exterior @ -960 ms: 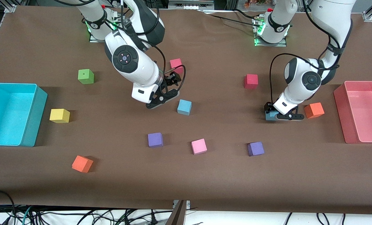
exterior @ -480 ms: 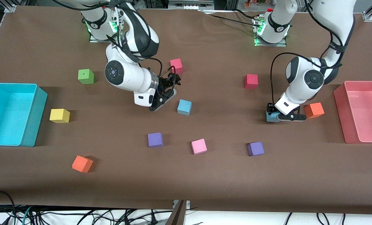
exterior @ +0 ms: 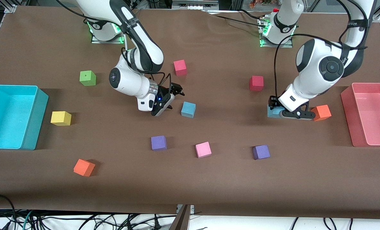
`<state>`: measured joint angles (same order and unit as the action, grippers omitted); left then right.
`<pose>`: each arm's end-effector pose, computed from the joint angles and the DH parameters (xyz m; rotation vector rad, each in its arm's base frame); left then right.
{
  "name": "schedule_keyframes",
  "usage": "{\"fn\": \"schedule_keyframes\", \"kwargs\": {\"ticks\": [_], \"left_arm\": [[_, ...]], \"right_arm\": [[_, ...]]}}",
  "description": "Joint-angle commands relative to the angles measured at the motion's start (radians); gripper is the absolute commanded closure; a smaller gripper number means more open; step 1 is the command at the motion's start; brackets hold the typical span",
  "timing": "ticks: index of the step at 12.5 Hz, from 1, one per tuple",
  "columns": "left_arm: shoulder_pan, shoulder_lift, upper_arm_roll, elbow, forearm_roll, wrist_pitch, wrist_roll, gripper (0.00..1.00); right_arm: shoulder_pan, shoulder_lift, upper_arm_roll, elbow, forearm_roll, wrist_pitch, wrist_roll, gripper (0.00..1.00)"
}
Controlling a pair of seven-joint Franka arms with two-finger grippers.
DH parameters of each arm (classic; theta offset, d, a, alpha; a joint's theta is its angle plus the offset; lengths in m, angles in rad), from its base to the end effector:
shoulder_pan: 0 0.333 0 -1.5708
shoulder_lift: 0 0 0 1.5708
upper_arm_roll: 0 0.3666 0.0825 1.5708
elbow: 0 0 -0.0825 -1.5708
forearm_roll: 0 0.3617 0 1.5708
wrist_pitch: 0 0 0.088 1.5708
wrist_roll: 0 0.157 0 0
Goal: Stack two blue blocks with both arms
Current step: 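Carry the second blue cube with the left gripper over the placed cube, then lower the held cube onto the placed cube and open the left gripper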
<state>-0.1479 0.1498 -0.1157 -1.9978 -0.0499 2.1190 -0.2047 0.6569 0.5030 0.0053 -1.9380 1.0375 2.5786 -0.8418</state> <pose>0.5476 -0.1505 0.3963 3.0892 -0.0483 -0.0631 0.5137 0.4104 0.2507 -2.4200 -0.7988 -0.2281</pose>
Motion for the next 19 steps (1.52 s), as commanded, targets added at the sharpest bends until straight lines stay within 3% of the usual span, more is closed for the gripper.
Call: {"fn": "schedule_keyframes", "kwargs": {"ticks": [1,3,7,12,19], "left_arm": [[-0.071,0.057,-0.028,0.146,-0.016,-0.106,-0.14,1.0],[-0.168,0.134,-0.027,0.259,-0.016,-0.148,-0.316,1.0],[-0.33,0.296,-0.027,0.411,-0.013,-0.146,-0.626,1.0],[-0.473,0.497,-0.002,0.596,-0.004,-0.137,-0.803,1.0],[-0.519,0.567,0.018,0.642,-0.005,-0.068,-0.878,1.0]], "right_arm": [[0.042,0.035,0.002,-0.01,0.135,0.142,-0.22,0.0],[0.044,0.057,0.002,-0.01,0.293,0.161,-0.404,0.0],[0.047,0.083,0.002,-0.01,0.729,0.153,-0.911,0.0],[0.047,0.092,0.005,-0.01,0.762,0.147,-1.019,0.0],[0.035,0.092,0.002,-0.048,0.765,0.062,-1.132,0.0]]}}
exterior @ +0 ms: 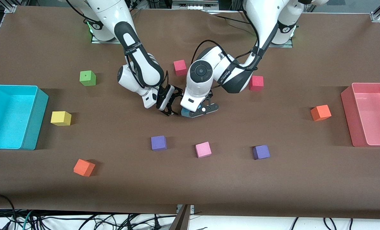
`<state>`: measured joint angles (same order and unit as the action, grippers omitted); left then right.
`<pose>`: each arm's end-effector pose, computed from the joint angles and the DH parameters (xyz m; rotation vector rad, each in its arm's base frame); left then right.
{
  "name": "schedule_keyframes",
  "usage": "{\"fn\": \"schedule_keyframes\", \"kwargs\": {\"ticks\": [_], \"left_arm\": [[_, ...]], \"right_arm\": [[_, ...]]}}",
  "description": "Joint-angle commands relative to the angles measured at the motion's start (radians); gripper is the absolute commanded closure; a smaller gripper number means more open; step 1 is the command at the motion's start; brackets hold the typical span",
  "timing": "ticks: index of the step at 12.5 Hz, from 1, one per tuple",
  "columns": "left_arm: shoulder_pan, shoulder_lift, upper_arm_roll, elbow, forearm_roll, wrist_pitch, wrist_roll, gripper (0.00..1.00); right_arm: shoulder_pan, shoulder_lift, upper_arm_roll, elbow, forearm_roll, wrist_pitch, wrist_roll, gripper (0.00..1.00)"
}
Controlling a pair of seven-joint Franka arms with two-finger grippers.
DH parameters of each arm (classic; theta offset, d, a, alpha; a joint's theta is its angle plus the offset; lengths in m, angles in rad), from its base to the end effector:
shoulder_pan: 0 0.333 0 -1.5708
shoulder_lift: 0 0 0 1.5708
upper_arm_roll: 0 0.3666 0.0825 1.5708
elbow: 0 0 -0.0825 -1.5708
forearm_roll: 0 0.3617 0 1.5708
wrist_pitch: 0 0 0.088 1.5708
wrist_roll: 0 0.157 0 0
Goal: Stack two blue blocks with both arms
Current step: 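Lower the held cube onto the placed cube and open the left gripper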
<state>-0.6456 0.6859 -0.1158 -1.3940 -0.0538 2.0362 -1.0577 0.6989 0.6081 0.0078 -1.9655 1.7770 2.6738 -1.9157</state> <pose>0.5387 -0.4976 0.3025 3.0467 0.5324 -0.1861 0.4892 0.4075 0.1738 -2.1596 -1.1525 -0.6480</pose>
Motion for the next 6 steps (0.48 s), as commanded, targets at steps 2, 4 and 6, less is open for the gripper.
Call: {"fn": "schedule_keyframes", "kwargs": {"ticks": [2,4,6], "left_arm": [[-0.026,0.041,0.019,0.038,-0.001,0.027,-0.03,1.0],[-0.028,0.047,0.019,0.039,-0.001,0.039,-0.034,1.0],[-0.035,0.057,0.019,0.043,-0.001,0.062,-0.05,1.0]], "right_arm": [[-0.018,-0.013,-0.005,-0.027,0.025,-0.058,-0.071,0.0],[-0.027,-0.013,-0.005,-0.027,0.027,-0.061,-0.092,0.0],[-0.036,-0.014,-0.005,-0.035,0.028,-0.084,-0.115,0.0]]}}
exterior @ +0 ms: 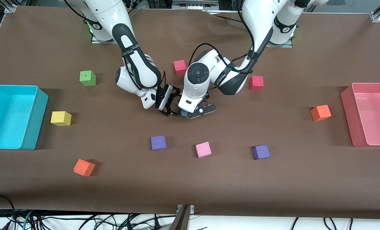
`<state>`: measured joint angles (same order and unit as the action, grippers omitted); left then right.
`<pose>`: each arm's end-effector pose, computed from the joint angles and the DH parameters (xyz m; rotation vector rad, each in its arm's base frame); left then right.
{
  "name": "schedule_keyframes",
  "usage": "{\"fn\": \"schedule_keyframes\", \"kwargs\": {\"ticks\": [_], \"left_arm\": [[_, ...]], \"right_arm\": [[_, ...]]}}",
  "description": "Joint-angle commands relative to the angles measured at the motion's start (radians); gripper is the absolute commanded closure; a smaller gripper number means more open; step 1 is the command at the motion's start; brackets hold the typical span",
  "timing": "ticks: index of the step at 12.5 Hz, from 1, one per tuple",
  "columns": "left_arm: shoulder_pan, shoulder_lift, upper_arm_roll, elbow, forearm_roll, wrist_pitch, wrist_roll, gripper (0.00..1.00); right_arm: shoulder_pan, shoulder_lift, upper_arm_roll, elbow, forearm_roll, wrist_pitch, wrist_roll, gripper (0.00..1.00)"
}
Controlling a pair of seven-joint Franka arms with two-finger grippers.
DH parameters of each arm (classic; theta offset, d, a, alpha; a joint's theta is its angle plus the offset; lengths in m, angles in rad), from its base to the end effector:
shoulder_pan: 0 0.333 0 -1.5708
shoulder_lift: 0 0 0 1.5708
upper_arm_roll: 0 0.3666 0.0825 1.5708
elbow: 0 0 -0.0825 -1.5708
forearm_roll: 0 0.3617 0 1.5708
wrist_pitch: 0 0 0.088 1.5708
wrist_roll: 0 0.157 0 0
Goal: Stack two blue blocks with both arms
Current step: 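Lower the held cube onto the placed cube and open the left gripper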
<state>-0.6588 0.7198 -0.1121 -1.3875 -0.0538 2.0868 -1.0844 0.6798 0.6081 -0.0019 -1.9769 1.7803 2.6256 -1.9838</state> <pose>0.5403 -0.5083 0.2845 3.0265 0.5624 -0.1642 0.4929 0.3981 0.1705 -2.1118 -1.1974 -0.6650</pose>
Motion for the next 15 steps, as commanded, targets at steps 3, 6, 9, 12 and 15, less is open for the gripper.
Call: {"fn": "schedule_keyframes", "kwargs": {"ticks": [3,6,9,12,15], "left_arm": [[-0.033,0.033,0.015,0.036,-0.001,0.025,-0.023,1.0],[-0.038,0.043,0.017,0.036,-0.001,0.027,-0.022,0.89],[-0.036,0.049,0.017,0.036,-0.001,0.027,-0.019,0.0],[-0.036,0.046,0.017,0.036,0.0,0.025,-0.012,0.0],[-0.019,-0.017,0.015,0.019,0.003,0.006,-0.012,0.0]], "right_arm": [[-0.022,-0.013,0.002,-0.033,0.053,-0.059,-0.081,0.0],[-0.023,-0.014,0.0,-0.036,0.054,-0.067,-0.081,0.0],[-0.023,-0.013,0.0,-0.034,0.054,-0.067,-0.081,0.0],[-0.026,-0.017,0.0,-0.036,0.054,-0.067,-0.079,0.0],[-0.039,-0.086,0.0,-0.1,0.053,-0.065,-0.061,0.0]]}}
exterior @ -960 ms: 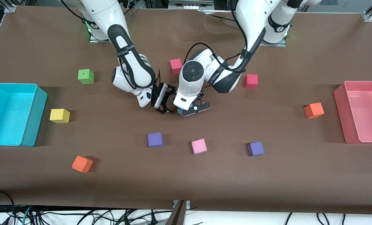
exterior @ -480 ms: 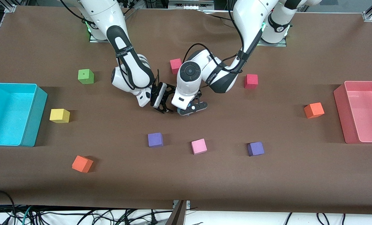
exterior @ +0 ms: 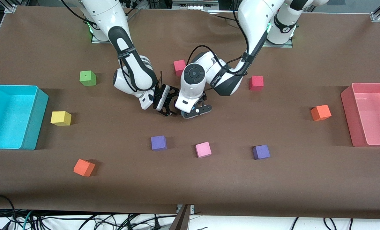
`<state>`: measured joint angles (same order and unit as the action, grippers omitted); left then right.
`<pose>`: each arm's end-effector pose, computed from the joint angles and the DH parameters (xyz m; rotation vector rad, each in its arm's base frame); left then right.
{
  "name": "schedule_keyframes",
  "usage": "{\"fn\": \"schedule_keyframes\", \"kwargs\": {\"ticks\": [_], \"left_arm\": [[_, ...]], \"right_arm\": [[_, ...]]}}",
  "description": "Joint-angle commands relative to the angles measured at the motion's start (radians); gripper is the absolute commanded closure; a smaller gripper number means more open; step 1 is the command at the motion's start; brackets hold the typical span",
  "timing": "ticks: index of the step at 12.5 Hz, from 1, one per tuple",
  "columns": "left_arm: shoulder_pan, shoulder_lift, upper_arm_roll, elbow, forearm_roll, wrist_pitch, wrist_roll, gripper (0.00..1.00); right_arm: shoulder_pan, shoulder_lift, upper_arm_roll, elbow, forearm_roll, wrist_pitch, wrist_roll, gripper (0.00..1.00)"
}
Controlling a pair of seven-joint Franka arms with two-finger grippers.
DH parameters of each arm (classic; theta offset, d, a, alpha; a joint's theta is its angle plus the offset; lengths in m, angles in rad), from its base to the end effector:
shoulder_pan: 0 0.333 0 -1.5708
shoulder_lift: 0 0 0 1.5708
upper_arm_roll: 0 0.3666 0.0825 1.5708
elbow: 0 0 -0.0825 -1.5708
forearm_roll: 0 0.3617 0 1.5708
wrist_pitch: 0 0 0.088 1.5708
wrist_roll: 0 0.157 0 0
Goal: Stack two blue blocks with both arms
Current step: 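Lower the held cube onto the placed cube and open the left gripper, then raise the left gripper off the stack while the right gripper withdraws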
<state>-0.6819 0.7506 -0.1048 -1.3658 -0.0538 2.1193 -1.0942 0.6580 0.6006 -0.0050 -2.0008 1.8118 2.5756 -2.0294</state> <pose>0.5389 -0.5232 0.2736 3.0137 0.5541 -0.1397 0.4917 0.3883 0.1681 -2.0795 -1.1789 -0.6730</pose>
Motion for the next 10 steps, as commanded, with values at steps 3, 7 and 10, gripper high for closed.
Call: {"fn": "schedule_keyframes", "kwargs": {"ticks": [3,7,10], "left_arm": [[0.091,-0.182,-0.004,-0.059,0.003,-0.154,0.042,0.0],[0.257,-0.403,-0.024,-0.196,-0.009,-0.309,0.219,0.0],[0.387,-0.509,-0.024,-0.199,-0.009,-0.464,0.397,0.0]], "right_arm": [[-0.049,-0.198,0.003,-0.212,0.02,-0.025,0.006,0.0],[-0.087,-0.315,0.005,-0.325,-0.101,-0.072,0.258,0.0],[-0.147,-0.396,0.003,-0.323,-0.47,-0.194,0.7,0.0]]}}
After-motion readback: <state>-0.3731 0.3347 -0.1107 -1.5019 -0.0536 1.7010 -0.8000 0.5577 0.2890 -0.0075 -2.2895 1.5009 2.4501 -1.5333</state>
